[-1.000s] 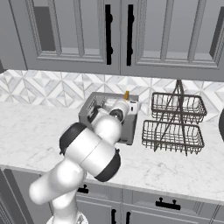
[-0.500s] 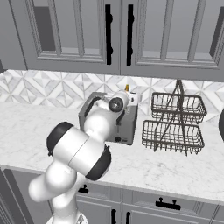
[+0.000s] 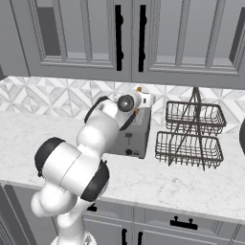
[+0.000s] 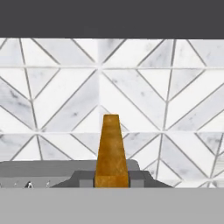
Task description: Start the toaster. Once the lever pops up, take the bread to the plate on the dining counter.
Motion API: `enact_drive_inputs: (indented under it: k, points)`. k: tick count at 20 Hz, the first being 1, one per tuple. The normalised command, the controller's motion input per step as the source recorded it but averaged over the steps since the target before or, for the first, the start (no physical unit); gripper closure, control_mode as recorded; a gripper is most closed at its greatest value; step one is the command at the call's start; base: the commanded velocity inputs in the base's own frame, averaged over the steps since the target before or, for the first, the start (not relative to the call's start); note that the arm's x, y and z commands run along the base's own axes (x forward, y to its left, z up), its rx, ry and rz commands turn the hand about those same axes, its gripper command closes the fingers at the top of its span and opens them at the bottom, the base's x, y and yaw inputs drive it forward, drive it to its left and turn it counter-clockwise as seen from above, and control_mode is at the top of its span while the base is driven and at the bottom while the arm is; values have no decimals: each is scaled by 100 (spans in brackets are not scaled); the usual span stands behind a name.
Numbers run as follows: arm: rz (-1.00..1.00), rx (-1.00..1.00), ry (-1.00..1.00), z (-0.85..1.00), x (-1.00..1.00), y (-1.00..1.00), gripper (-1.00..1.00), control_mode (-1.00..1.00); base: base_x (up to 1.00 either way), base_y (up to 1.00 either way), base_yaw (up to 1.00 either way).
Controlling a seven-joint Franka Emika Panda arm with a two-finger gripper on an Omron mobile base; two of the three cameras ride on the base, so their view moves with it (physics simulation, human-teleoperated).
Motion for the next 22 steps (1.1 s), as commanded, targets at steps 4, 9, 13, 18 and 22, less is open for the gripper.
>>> enact_drive_inputs:
  k: [4,9,13,18,22]
  points:
    - [0,0,-13,0,-93,0,100,-100,0,0,0]
    - [-5,0,0,37,-84,0,100,-100,0,0,0]
    - [-7,2,18,61,-74,0,100,-100,0,0,0]
    - [-4,4,24,33,-72,8,100,-100,0,0,0]
    - [-3,4,25,27,-63,24,100,-100,0,0,0]
